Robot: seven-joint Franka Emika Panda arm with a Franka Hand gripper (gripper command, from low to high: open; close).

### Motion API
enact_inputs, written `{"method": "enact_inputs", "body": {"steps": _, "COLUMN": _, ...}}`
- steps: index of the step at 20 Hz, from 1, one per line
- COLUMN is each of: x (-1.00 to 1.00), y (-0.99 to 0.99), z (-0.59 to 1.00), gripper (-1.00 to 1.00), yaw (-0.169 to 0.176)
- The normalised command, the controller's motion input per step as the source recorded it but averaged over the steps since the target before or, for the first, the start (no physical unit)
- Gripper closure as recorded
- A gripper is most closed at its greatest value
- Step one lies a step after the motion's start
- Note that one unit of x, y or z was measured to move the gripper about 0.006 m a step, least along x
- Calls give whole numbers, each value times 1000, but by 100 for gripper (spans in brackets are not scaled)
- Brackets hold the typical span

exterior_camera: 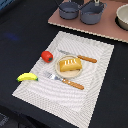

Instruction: Interact with the objects in diverse but meaningful ways.

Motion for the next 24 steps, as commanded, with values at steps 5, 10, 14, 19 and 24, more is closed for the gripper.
{"method": "enact_inputs", "body": {"steps": 5, "x": 193, "y": -55, "z": -9, "gripper": -100, "yaw": 0}}
{"method": "enact_inputs", "body": {"steps": 10, "x": 97, "y": 59, "z": -59, "gripper": -100, "yaw": 0}}
{"method": "enact_inputs", "body": {"steps": 14, "x": 72, "y": 96, "z": -119, "gripper": -100, "yaw": 1}}
{"method": "enact_inputs", "body": {"steps": 19, "x": 14, "y": 17, "z": -203, "gripper": -100, "yaw": 0}}
{"method": "enact_inputs", "body": {"steps": 24, "x": 43, "y": 40, "z": -217, "gripper": -100, "yaw": 1}}
